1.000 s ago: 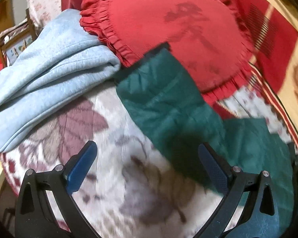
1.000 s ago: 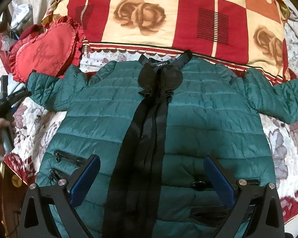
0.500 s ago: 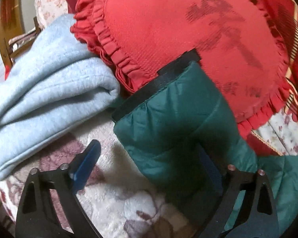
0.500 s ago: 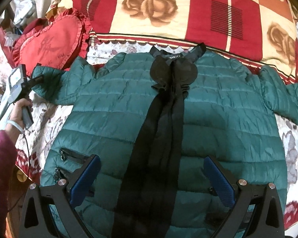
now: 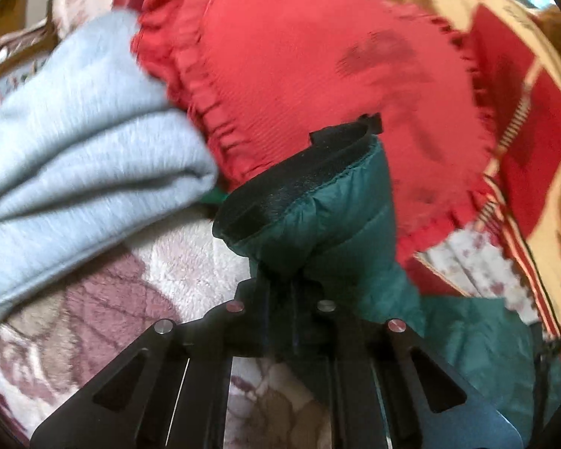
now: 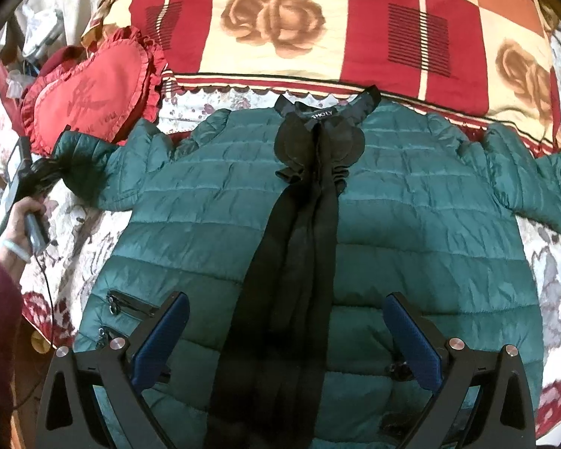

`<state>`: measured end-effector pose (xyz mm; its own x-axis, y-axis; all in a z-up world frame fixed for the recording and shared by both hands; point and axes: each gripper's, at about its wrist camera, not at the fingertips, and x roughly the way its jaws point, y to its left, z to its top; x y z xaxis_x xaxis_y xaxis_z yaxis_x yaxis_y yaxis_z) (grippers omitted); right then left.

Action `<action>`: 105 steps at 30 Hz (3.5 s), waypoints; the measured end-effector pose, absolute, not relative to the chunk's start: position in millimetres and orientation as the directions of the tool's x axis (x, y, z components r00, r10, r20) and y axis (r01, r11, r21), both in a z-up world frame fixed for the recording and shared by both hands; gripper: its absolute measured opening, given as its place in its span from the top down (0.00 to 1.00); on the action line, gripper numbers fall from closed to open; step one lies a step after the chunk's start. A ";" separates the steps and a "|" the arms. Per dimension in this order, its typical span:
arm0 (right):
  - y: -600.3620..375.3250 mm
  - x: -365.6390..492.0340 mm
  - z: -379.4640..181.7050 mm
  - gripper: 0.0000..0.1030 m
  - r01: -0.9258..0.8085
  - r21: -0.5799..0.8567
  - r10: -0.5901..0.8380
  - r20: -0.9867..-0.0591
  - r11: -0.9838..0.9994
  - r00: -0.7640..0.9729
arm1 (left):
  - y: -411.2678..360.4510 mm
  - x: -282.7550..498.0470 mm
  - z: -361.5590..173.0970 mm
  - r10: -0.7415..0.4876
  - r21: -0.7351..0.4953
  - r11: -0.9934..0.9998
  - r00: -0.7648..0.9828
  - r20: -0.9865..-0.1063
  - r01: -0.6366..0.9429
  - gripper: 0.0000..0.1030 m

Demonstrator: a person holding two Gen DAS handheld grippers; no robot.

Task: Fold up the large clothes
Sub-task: 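Lift the cuff with the left gripper and carry it across the chest, release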

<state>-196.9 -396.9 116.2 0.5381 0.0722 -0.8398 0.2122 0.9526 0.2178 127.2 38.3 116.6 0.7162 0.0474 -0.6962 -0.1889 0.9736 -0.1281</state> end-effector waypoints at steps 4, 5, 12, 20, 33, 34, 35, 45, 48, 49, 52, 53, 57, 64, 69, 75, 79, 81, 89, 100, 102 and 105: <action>-392.2 -204.4 119.0 0.00 0.197 0.226 0.086 -0.835 0.954 0.543 | 29.9 108.5 140.8 -0.007 -0.163 0.976 0.733 -0.680 -0.142 0.94; -391.7 -206.3 120.3 0.00 0.196 0.226 0.085 -0.833 0.954 0.547 | 23.0 102.0 148.4 -0.024 -0.168 0.978 0.739 -0.674 -0.121 0.94; -396.9 -219.9 127.4 0.00 0.208 0.228 0.075 -0.824 0.951 0.562 | -21.9 52.7 186.1 -0.108 -0.160 0.987 0.747 -0.656 0.002 0.94; -413.0 -231.7 127.2 0.00 0.251 0.215 0.040 -0.827 0.944 0.561 | -70.1 23.3 213.7 -0.184 -0.155 0.982 0.747 -0.639 0.109 0.94; -429.5 -249.6 132.4 0.00 0.285 0.233 0.029 -0.819 0.930 0.573 | -172.9 -20.1 250.1 -0.350 -0.163 0.934 0.719 -0.600 0.318 0.94; -430.4 -251.1 132.5 0.00 0.287 0.233 0.028 -0.818 0.929 0.574 | -181.7 -22.6 251.3 -0.362 -0.164 0.928 0.714 -0.600 0.334 0.94; -431.6 -252.6 132.3 0.00 0.290 0.232 0.026 -0.819 0.929 0.573 | -191.7 -25.7 252.6 -0.374 -0.164 0.923 0.709 -0.598 0.349 0.94; -440.8 -264.0 126.3 0.00 0.307 0.242 0.031 -0.828 0.921 0.560 | -256.8 -43.1 243.2 -0.442 -0.179 0.884 0.653 -0.615 0.431 0.94; -443.2 -266.5 126.2 0.00 0.310 0.242 0.030 -0.829 0.919 0.559 | -271.6 -46.8 237.0 -0.458 -0.184 0.874 0.634 -0.623 0.450 0.94; -443.9 -267.2 126.1 0.00 0.312 0.242 0.028 -0.829 0.919 0.559 | -275.7 -48.0 234.6 -0.462 -0.187 0.871 0.628 -0.626 0.455 0.94; -446.4 -268.9 125.5 0.00 0.317 0.242 0.027 -0.831 0.917 0.556 | -290.6 -50.1 228.0 -0.476 -0.197 0.861 0.607 -0.636 0.469 0.94; -447.5 -269.8 125.3 0.00 0.319 0.243 0.026 -0.831 0.916 0.556 | -294.2 -50.6 226.5 -0.478 -0.197 0.859 0.604 -0.638 0.472 0.94; -450.9 -271.6 123.5 0.00 0.326 0.241 0.024 -0.835 0.914 0.550 | -311.3 -53.1 216.0 -0.493 -0.209 0.847 0.575 -0.652 0.489 0.94; -456.9 -274.5 118.2 0.00 0.335 0.243 0.026 -0.842 0.910 0.539 | -338.0 -50.7 194.0 -0.496 -0.222 0.841 0.538 -0.681 0.494 0.94; -457.8 -274.2 112.1 0.00 0.340 0.243 0.031 -0.851 0.908 0.525 | -353.4 -45.9 184.4 -0.506 -0.242 0.833 0.509 -0.696 0.497 0.94; -459.6 -274.4 107.7 0.00 0.342 0.249 0.039 -0.855 0.906 0.518 | -376.3 -47.3 177.9 -0.522 -0.247 0.817 0.485 -0.701 0.522 0.94; -461.6 -273.9 105.5 0.00 0.341 0.251 0.043 -0.857 0.906 0.514 | -389.9 -46.0 168.3 -0.515 -0.242 0.816 0.471 -0.716 0.525 0.94; -463.5 -273.6 104.4 0.00 0.344 0.254 0.045 -0.857 0.904 0.514 | -393.9 -44.9 163.2 -0.510 -0.239 0.818 0.466 -0.722 0.524 0.94; -464.4 -274.1 105.1 0.00 0.343 0.268 0.057 -0.855 0.900 0.516 | -409.7 -41.9 143.9 -0.508 -0.246 0.812 0.434 -0.744 0.529 0.94; -472.6 -273.3 100.8 0.00 0.367 0.294 0.080 -0.863 0.882 0.500 | -425.3 -41.7 123.0 -0.505 -0.226 0.797 0.413 -0.758 0.560 0.94; -474.5 -272.9 99.7 0.00 0.374 0.308 0.094 -0.865 0.875 0.493 | -427.0 -42.2 121.1 -0.505 -0.224 0.794 0.407 -0.761 0.566 0.94; -475.5 -273.4 99.1 0.00 0.380 0.320 0.105 -0.866 0.868 0.489 | -428.1 -43.3 120.4 -0.499 -0.211 0.794 0.412 -0.762 0.570 0.94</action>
